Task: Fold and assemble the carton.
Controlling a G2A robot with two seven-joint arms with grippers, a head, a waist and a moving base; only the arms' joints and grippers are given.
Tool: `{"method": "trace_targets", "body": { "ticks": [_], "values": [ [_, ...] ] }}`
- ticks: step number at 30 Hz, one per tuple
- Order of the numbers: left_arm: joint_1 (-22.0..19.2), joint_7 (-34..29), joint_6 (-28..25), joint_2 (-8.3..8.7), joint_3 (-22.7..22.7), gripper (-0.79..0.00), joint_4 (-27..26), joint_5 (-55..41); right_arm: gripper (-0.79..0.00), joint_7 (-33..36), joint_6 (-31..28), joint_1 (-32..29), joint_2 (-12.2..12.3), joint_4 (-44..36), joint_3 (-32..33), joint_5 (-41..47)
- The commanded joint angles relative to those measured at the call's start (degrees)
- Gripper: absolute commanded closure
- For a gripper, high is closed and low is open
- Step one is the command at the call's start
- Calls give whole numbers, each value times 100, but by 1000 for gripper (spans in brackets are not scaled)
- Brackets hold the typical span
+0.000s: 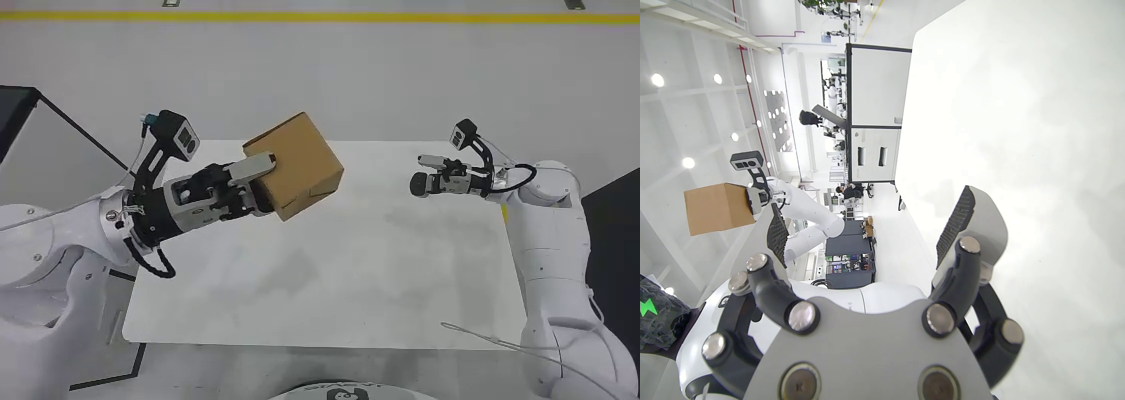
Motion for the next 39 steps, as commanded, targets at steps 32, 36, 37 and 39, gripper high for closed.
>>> {"method": "trace_targets", "body": {
  "ticks": [32, 36, 37, 39],
  "values": [
    [-1179, -981, -3840, 99, 988, 0, 416, 2680, -785, 0, 0, 0, 0, 0, 0, 0],
    [-1156, -947, -3906, 95, 1018, 0, 464, 2655, -785, 0, 0, 0, 0, 0, 0, 0],
    [-1156, -947, -3906, 95, 1018, 0, 464, 2655, -785, 0, 0, 0, 0, 0, 0, 0],
    [-1156, -947, -3906, 95, 1018, 0, 464, 2655, -785, 0, 0, 0, 0, 0, 0, 0]
  ]
}}
